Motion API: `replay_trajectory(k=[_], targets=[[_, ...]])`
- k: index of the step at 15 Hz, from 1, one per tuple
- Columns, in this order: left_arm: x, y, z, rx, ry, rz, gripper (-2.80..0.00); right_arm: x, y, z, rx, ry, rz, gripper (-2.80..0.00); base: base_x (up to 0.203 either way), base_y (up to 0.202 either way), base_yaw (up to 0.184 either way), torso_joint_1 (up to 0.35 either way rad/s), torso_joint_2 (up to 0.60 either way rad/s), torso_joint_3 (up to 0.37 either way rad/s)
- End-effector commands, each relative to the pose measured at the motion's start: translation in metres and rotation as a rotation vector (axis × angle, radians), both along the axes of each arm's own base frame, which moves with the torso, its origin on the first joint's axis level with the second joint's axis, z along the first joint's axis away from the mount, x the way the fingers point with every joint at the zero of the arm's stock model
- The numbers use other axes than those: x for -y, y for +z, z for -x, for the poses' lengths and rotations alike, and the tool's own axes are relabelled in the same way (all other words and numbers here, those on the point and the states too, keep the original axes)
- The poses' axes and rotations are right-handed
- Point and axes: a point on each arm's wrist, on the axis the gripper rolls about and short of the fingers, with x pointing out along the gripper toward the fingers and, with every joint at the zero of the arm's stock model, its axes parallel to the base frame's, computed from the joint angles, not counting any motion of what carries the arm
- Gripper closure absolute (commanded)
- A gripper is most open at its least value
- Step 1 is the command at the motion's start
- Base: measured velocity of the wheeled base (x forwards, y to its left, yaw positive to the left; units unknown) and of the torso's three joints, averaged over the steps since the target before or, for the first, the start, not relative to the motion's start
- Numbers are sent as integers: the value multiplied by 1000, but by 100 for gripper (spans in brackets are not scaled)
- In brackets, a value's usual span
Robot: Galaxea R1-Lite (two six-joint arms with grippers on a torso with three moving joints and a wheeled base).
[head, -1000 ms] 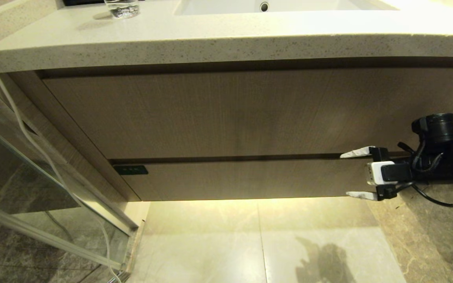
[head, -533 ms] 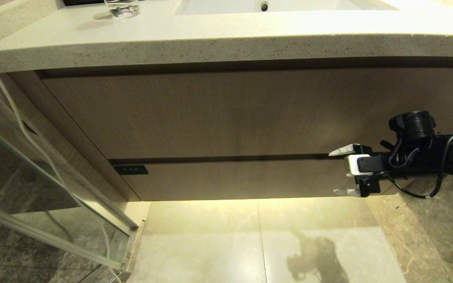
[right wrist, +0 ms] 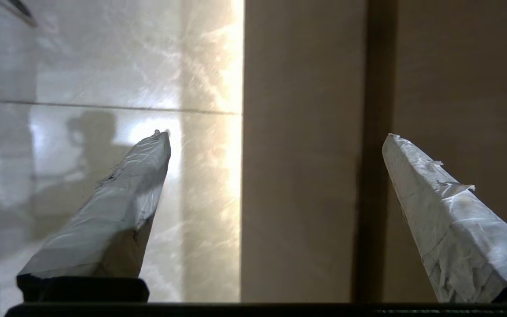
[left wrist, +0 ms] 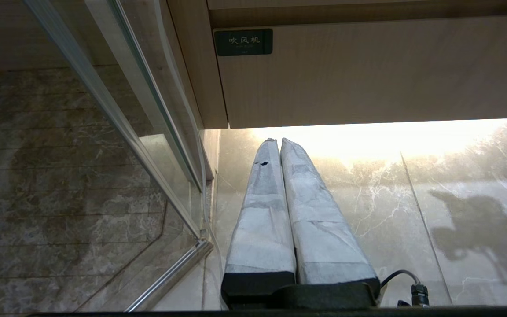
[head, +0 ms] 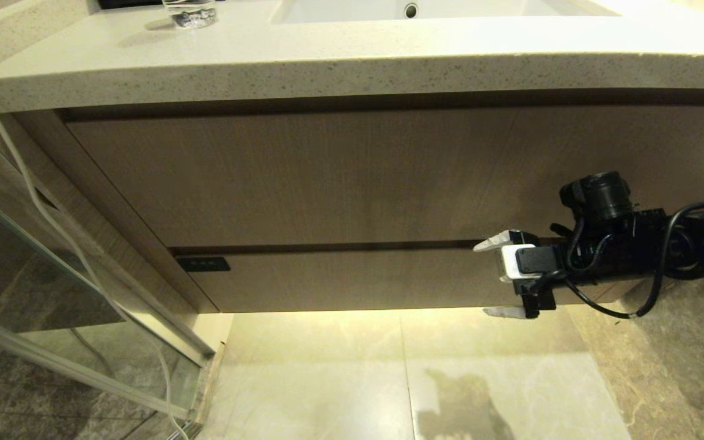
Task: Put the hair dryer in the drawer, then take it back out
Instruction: Pull open the drawer
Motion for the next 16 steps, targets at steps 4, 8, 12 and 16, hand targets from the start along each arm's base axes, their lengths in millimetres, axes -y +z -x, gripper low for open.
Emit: replay_trajectory(k=[4,8,12,16], targets=[[0,0,0,0,0,0,0,-31,-8,-17,34,5,4,-280,0,0,0,0,0,0],[0,0,0,0,0,0,0,-38,-14,-29,37,-18,24,-280,0,0,0,0,0,0],[0,0,0,0,0,0,0,-39,-25,-34,17,-34,46,-280,0,0,0,0,0,0],[0,0,0,1,0,0,0,-46,-34,-43,-5,-79,59,-280,0,0,0,0,0,0]])
